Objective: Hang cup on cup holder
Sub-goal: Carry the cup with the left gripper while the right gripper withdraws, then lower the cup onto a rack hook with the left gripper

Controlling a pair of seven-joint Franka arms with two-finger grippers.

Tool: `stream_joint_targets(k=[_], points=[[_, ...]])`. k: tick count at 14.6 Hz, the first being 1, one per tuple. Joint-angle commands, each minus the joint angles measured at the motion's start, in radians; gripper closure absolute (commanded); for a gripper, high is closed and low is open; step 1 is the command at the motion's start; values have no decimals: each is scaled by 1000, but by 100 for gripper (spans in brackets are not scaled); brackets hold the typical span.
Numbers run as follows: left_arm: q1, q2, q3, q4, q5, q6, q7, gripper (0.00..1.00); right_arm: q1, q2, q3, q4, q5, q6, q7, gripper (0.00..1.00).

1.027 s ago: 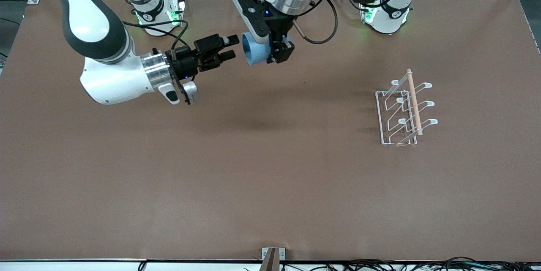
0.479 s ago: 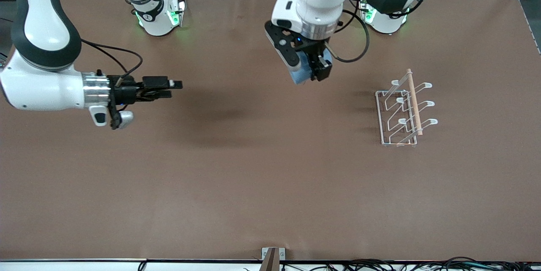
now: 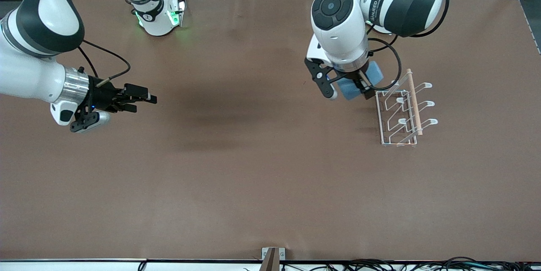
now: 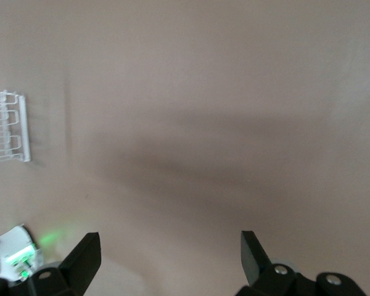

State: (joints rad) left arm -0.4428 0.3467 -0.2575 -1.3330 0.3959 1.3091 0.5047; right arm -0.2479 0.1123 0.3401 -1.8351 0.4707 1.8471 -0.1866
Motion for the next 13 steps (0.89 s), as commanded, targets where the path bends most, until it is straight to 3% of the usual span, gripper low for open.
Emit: stream_joint_targets(k=[1, 6, 8, 10, 13], points=[[6, 14, -5, 9, 122, -85, 84, 44, 16, -7, 14, 39, -90, 20, 18, 0], [26, 71, -3, -46, 343, -169, 250, 44, 73, 13, 16, 143, -289, 8, 65, 0], [41, 69, -3, -115, 424, -169, 294, 44, 85, 10, 8, 164, -313, 6, 97, 0], [47, 78, -3, -166, 504, -168, 317, 44, 143, -2, -70, 197, -398, 1, 101, 0], [46, 139, -3, -221, 619, -168, 308, 45, 228, 1, -206, 339, -411, -133, 99, 0]])
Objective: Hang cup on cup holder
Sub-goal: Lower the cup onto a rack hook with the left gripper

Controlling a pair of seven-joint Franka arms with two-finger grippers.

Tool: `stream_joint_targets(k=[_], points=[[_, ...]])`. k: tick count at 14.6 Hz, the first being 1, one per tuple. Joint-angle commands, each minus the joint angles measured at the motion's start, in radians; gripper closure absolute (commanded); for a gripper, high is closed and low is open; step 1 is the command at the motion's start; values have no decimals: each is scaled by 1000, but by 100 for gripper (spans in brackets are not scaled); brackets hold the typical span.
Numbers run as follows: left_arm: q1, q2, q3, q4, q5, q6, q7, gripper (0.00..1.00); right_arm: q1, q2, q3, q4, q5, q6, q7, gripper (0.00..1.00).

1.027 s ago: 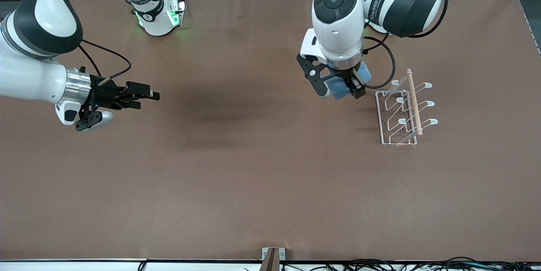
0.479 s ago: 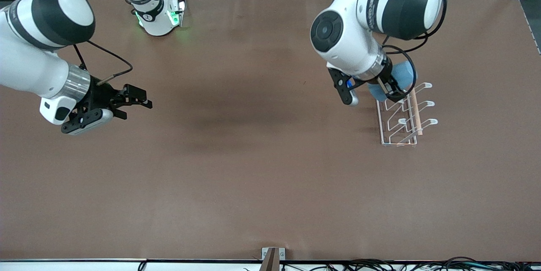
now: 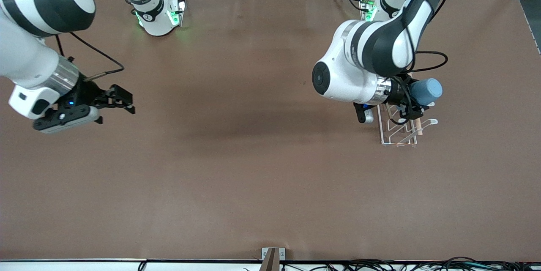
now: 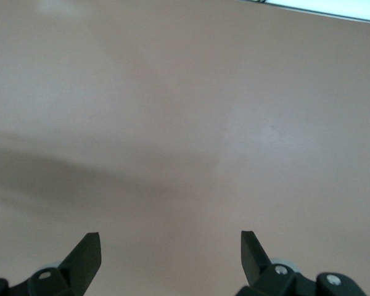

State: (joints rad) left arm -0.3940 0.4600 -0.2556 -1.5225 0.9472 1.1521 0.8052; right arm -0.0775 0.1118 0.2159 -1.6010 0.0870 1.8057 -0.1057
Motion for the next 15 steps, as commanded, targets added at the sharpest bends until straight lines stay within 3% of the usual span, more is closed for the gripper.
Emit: stream_joint_targets(k=[1, 3, 6, 13, 15], points=[[-8, 46, -5, -31, 86, -11, 5, 45, 68, 2, -111, 145, -27, -139, 14, 0], [-8, 89, -5, -36, 132, -12, 2, 46, 70, 0, -159, 205, -27, -233, 6, 0], [-2, 117, -4, -63, 165, -11, -30, 47, 65, -35, -173, 242, -48, -373, 43, 0], [7, 175, -5, -94, 171, 6, -158, 47, 54, -225, -208, 48, -98, -327, 57, 0], [7, 196, -5, -94, 171, 8, -191, 47, 39, -239, -207, 6, -99, -280, 57, 0]])
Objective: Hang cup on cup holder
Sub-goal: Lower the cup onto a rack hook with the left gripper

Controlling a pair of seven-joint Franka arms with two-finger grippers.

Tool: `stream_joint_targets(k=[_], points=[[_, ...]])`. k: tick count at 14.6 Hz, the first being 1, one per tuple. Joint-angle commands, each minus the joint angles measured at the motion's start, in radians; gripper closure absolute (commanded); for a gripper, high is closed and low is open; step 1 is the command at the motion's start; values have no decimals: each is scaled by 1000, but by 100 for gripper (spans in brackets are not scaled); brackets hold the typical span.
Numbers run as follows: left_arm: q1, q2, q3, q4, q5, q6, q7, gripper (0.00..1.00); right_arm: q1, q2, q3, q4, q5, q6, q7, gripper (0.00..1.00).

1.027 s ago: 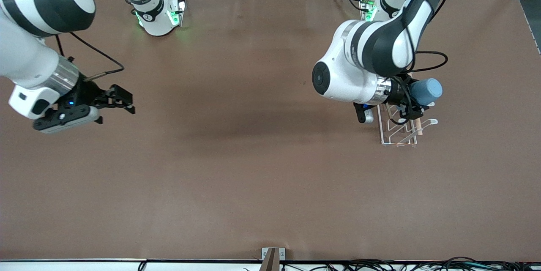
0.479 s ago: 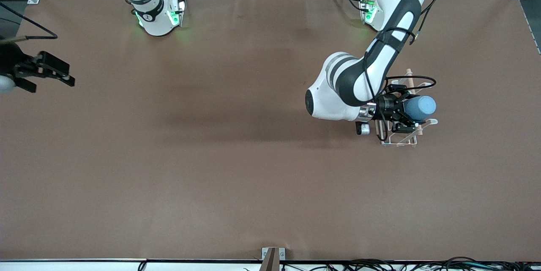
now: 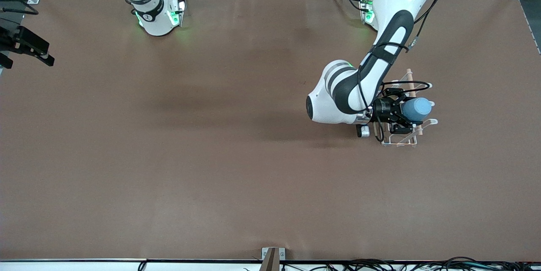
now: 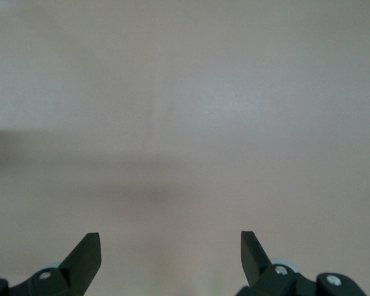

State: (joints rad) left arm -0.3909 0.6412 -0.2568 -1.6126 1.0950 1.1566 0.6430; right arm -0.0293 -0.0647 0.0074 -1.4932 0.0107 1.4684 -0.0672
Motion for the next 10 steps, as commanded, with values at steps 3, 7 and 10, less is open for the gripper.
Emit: stream_joint_targets(k=[3, 7, 10], points=[[11, 35, -5, -4, 22, 6, -88, 47, -18, -46, 2, -76, -23, 82, 20, 0], [24, 52, -5, -4, 19, 40, -127, 47, -4, -26, 3, -75, -21, 73, 53, 0], [30, 57, -5, -1, 10, 58, -166, 47, -7, -18, 3, -76, -20, 72, 52, 0]])
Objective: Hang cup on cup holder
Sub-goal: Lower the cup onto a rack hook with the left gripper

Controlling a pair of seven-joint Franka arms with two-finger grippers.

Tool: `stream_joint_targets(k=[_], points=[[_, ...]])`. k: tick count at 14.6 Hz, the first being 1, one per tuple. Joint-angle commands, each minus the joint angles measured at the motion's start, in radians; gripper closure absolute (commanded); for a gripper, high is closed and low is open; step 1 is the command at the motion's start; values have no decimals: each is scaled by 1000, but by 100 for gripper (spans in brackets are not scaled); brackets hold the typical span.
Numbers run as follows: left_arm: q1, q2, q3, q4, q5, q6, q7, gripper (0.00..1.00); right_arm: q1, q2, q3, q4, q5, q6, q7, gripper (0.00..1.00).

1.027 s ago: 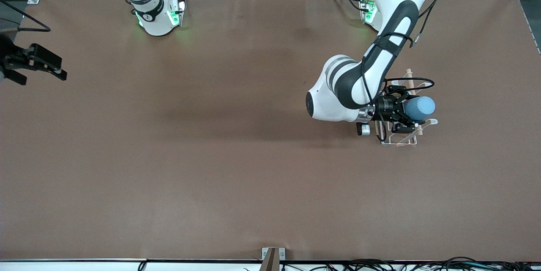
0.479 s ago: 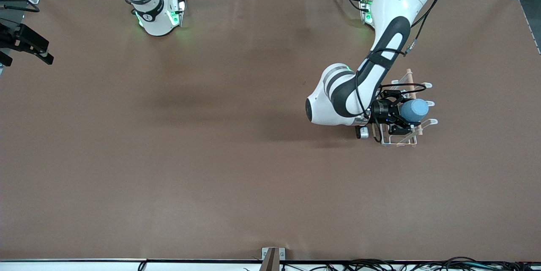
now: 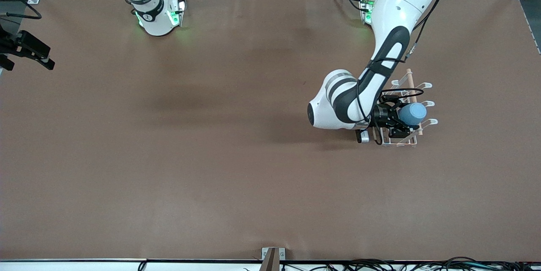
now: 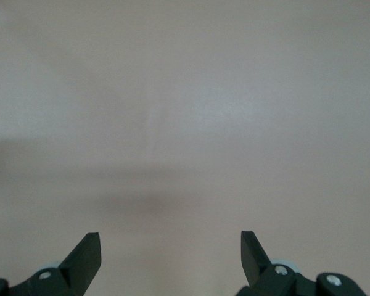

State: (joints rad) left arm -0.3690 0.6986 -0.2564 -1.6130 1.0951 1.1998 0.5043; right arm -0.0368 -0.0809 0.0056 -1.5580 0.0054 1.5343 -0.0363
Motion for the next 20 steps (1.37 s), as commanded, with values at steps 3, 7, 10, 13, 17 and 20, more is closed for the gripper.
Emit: stream_joint_targets(k=[3, 7, 10, 13, 17, 20], points=[[22, 13, -7, 4, -10, 56, -72, 47, 0, 10, 5, -11, -15, 4, 16, 0], [24, 38, -7, 4, -24, 87, -124, 40, -2, 9, 5, -11, -15, -25, 24, 0], [24, 38, -7, 4, -41, 109, -127, 0, -8, 9, 5, -11, -16, -26, 19, 0], [24, 16, -7, 19, -52, 100, -116, 0, -8, 9, 4, -11, -16, -26, 19, 0], [19, -39, -10, 163, -184, 72, -105, 0, -14, 10, 5, -14, -16, -28, 18, 0], [22, -76, -12, 251, -253, 52, -118, 0, -12, 12, 5, -14, -15, -28, 24, 0]])
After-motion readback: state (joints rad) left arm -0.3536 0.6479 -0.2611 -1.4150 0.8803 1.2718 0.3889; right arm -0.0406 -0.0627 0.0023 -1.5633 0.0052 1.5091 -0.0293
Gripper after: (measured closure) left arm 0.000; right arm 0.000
